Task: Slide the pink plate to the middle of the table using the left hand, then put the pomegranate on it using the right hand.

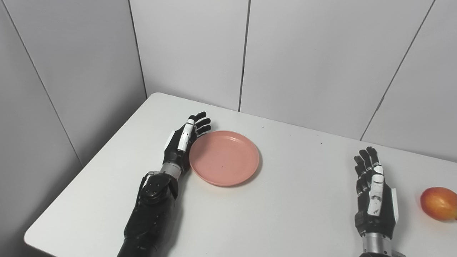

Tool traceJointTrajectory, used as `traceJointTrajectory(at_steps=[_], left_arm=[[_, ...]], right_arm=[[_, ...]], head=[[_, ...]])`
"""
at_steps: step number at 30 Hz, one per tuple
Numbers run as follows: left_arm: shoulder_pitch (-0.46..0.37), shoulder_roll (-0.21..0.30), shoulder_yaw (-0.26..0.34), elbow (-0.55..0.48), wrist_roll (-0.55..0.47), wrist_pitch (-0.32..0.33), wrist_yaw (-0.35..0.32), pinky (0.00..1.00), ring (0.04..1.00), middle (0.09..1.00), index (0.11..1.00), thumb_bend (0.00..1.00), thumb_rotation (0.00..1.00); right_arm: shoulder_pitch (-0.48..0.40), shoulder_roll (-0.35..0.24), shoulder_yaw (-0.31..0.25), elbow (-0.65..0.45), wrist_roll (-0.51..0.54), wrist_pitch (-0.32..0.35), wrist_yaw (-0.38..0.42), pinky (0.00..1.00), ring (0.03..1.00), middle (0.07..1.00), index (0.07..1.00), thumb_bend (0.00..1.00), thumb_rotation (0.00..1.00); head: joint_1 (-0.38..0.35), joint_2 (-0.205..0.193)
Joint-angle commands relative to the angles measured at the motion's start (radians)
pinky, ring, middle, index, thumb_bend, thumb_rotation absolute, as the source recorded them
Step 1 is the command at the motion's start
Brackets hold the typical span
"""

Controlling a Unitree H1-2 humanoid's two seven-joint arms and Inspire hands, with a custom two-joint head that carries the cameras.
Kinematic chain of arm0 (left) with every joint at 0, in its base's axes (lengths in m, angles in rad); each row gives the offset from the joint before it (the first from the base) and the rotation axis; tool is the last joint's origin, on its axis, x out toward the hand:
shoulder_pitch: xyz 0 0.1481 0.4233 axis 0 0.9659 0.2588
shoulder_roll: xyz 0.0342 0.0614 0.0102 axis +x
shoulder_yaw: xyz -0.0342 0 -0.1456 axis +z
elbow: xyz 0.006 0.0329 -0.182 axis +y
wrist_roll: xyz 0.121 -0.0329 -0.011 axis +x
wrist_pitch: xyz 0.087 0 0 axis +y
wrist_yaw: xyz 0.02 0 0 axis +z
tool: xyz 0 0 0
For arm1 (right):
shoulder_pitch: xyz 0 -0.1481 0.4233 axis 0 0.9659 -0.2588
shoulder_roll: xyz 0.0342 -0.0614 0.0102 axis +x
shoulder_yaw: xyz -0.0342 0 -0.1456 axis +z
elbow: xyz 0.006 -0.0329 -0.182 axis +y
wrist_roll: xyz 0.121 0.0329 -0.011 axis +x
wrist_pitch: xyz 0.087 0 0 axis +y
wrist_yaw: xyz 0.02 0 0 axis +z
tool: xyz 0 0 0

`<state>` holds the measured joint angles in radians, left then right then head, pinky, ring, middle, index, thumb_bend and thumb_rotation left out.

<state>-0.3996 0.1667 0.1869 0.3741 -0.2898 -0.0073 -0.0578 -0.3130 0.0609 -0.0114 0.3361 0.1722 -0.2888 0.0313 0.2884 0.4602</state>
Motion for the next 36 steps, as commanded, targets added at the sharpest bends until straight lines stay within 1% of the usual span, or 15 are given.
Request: traceJointTrajectory(at_steps=[1, 4, 6, 9, 12, 16, 17, 21, 23, 26, 28, 30, 34, 36], left_arm=[[-0.032, -0.002, -0.013, -0.03, 0.008, 0.005, -0.016, 0.82, 0.839, 0.834, 0.817, 0.32, 0.97], [-0.034, -0.009, -0.022, -0.025, 0.015, 0.01, -0.014, 0.83, 0.847, 0.837, 0.816, 0.32, 0.95], [-0.031, -0.02, -0.027, -0.027, 0.029, 0.006, 0.0, 0.82, 0.842, 0.831, 0.807, 0.32, 0.95], [-0.027, -0.031, -0.03, -0.039, 0.041, 0.01, 0.012, 0.82, 0.832, 0.824, 0.798, 0.31, 0.95], [-0.022, -0.04, -0.037, -0.061, 0.047, 0.035, 0.011, 0.83, 0.836, 0.824, 0.798, 0.31, 0.97], [-0.019, -0.046, -0.051, -0.078, 0.042, 0.053, -0.008, 0.85, 0.858, 0.846, 0.819, 0.3, 1.0], [-0.018, -0.046, -0.054, -0.08, 0.039, 0.055, -0.012, 0.85, 0.859, 0.847, 0.821, 0.3, 1.0], [-0.015, -0.055, -0.058, -0.099, 0.016, 0.076, -0.027, 0.85, 0.867, 0.858, 0.831, 0.29, 0.99], [-0.013, -0.059, -0.061, -0.111, 0.016, 0.092, -0.026, 0.85, 0.86, 0.85, 0.824, 0.29, 0.97], [-0.008, -0.071, -0.067, -0.135, 0.027, 0.124, -0.01, 0.84, 0.851, 0.84, 0.815, 0.29, 0.97], [-0.001, -0.08, -0.074, -0.156, 0.037, 0.15, -0.003, 0.84, 0.848, 0.84, 0.813, 0.29, 0.98], [0.005, -0.089, -0.078, -0.169, 0.042, 0.162, 0.0, 0.84, 0.849, 0.844, 0.816, 0.29, 1.0], [0.018, -0.106, -0.087, -0.188, 0.041, 0.162, -0.005, 0.83, 0.853, 0.847, 0.819, 0.3, 1.0], [0.024, -0.121, -0.085, -0.207, 0.033, 0.184, 0.0, 0.84, 0.861, 0.853, 0.826, 0.29, 1.0]], right_arm=[[0.072, -0.008, -0.008, 0.056, -0.011, -0.019, 0.009, 1.0, 0.929, 0.929, 0.931, 0.51, 0.93], [0.074, -0.002, -0.008, 0.047, -0.02, -0.01, -0.002, 0.98, 0.919, 0.919, 0.921, 0.52, 0.92], [0.074, 0.002, -0.007, 0.045, -0.027, -0.004, -0.006, 0.98, 0.916, 0.916, 0.917, 0.52, 0.92], [0.076, 0.006, -0.004, 0.036, -0.035, 0.012, -0.011, 0.99, 0.921, 0.917, 0.916, 0.53, 0.93], [0.078, 0.013, -0.001, 0.028, -0.052, 0.015, -0.022, 0.99, 0.919, 0.916, 0.914, 0.52, 0.93], [0.082, 0.023, 0.001, 0.01, -0.066, 0.045, -0.037, 0.99, 0.922, 0.917, 0.917, 0.52, 0.94], [0.082, 0.024, 0.001, 0.008, -0.067, 0.048, -0.038, 1.0, 0.922, 0.917, 0.916, 0.52, 0.94], [0.083, 0.038, 0.005, -0.002, -0.078, 0.053, -0.051, 1.0, 0.916, 0.909, 0.908, 0.51, 0.93], [0.083, 0.044, 0.006, -0.008, -0.083, 0.06, -0.055, 1.0, 0.92, 0.91, 0.908, 0.52, 0.92], [0.084, 0.052, 0.007, -0.012, -0.087, 0.059, -0.059, 1.0, 0.919, 0.907, 0.905, 0.51, 0.92], [0.085, 0.058, 0.009, -0.015, -0.092, 0.057, -0.061, 0.99, 0.916, 0.906, 0.906, 0.51, 0.92], [0.085, 0.06, 0.013, -0.017, -0.098, 0.061, -0.063, 0.99, 0.918, 0.909, 0.91, 0.51, 0.92], [0.084, 0.064, 0.018, -0.026, -0.104, 0.072, -0.064, 1.0, 0.925, 0.915, 0.916, 0.52, 0.93], [0.084, 0.067, 0.018, -0.027, -0.103, 0.067, -0.063, 0.99, 0.921, 0.914, 0.916, 0.51, 0.93]], head=[[-0.011, 0.005], [-0.025, 0.012], [-0.044, 0.022], [-0.064, 0.03], [-0.089, 0.04], [-0.121, 0.052], [-0.121, 0.052], [-0.169, 0.07], [-0.192, 0.079], [-0.211, 0.085], [-0.227, 0.09], [-0.241, 0.096], [-0.263, 0.104], [-0.273, 0.108]])
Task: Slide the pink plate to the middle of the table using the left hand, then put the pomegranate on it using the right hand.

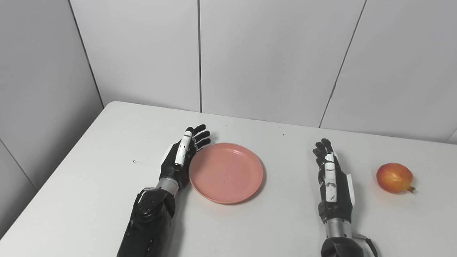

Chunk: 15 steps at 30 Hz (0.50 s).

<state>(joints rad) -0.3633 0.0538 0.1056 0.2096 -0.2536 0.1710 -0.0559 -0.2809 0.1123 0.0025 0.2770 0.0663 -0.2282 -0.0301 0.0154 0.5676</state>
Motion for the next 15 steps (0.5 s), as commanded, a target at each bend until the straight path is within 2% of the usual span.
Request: traceJointTrajectory(at_steps=[1, 15], left_arm=[[-0.008, -0.015, -0.008, -0.052, 0.0, 0.015, 0.001, 0.85, 0.869, 0.861, 0.839, 0.29, 1.0], [0.02, -0.071, -0.033, -0.08, 0.033, 0.005, 0.017, 0.87, 0.881, 0.879, 0.86, 0.3, 1.0]], right_arm=[[0.05, 0.016, 0.004, 0.032, 0.003, 0.008, 0.0, 1.0, 0.924, 0.917, 0.919, 0.5, 0.93], [0.044, 0.022, 0.015, 0.031, -0.035, 0.024, -0.011, 1.0, 0.921, 0.913, 0.911, 0.53, 0.94]], head=[[-0.007, 0.005], [-0.086, 0.013]])
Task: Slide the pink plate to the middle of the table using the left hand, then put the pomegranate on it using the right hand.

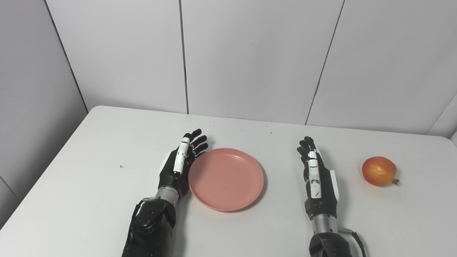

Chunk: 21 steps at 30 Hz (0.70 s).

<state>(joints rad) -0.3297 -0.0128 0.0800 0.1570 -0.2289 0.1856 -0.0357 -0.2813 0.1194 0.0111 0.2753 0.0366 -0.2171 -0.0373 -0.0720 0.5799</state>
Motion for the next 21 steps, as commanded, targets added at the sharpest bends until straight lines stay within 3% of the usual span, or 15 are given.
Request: traceJointTrajectory(at_steps=[1, 8, 21], left_arm=[[-0.011, -0.004, -0.01, -0.028, 0.011, -0.013, -0.006, 0.88, 0.883, 0.881, 0.862, 0.31, 1.0], [-0.003, -0.011, -0.017, -0.02, 0.011, -0.035, -0.022, 0.9, 0.904, 0.898, 0.88, 0.32, 1.0], [0.018, -0.023, -0.035, -0.047, 0.02, -0.036, -0.025, 0.89, 0.912, 0.9, 0.876, 0.33, 0.98]], right_arm=[[0.045, 0.016, 0.008, 0.031, -0.009, 0.016, -0.006, 1.0, 0.921, 0.913, 0.91, 0.53, 0.94], [0.041, 0.019, 0.017, 0.045, -0.044, 0.006, -0.028, 1.0, 0.915, 0.907, 0.904, 0.54, 0.95], [0.036, 0.028, 0.019, 0.039, -0.069, 0.022, -0.047, 0.99, 0.911, 0.908, 0.904, 0.53, 0.96]], head=[[-0.01, 0.001], [-0.051, -0.001], [-0.062, 0.015]])
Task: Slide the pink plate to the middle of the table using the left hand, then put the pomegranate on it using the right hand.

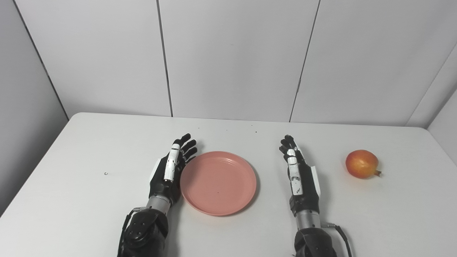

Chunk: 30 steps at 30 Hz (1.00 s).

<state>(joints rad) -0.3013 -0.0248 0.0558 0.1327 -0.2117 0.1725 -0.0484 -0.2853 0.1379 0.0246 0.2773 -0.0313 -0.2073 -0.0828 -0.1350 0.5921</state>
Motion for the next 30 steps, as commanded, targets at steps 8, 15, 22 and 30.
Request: traceJointTrajectory(at_steps=[8, 15, 22, 30], left_arm=[[0.007, -0.019, -0.033, -0.049, 0.001, -0.009, -0.019, 0.9, 0.915, 0.904, 0.876, 0.32, 0.99], [0.019, -0.036, -0.039, -0.053, 0.002, -0.021, -0.015, 0.87, 0.893, 0.887, 0.866, 0.31, 0.88], [0.021, -0.039, -0.041, -0.025, 0.007, -0.068, -0.02, 0.85, 0.874, 0.865, 0.845, 0.31, 0.83], [0.024, -0.037, -0.046, -0.019, 0.016, -0.074, -0.015, 0.85, 0.869, 0.86, 0.837, 0.33, 0.83]], right_arm=[[0.039, 0.011, 0.006, 0.04, -0.003, 0.008, -0.005, 0.99, 0.908, 0.902, 0.9, 0.54, 0.95], [0.043, 0.011, 0.009, 0.032, -0.002, 0.009, -0.005, 0.98, 0.907, 0.902, 0.899, 0.53, 0.95], [0.046, 0.011, 0.01, 0.028, 0.0, 0.014, -0.004, 0.99, 0.906, 0.902, 0.898, 0.53, 0.95], [0.05, 0.009, 0.015, 0.019, -0.001, 0.022, 0.0, 0.99, 0.912, 0.904, 0.901, 0.53, 0.95]], head=[[-0.002, 0.01], [0.001, 0.013], [0.004, 0.013], [0.001, 0.014]])
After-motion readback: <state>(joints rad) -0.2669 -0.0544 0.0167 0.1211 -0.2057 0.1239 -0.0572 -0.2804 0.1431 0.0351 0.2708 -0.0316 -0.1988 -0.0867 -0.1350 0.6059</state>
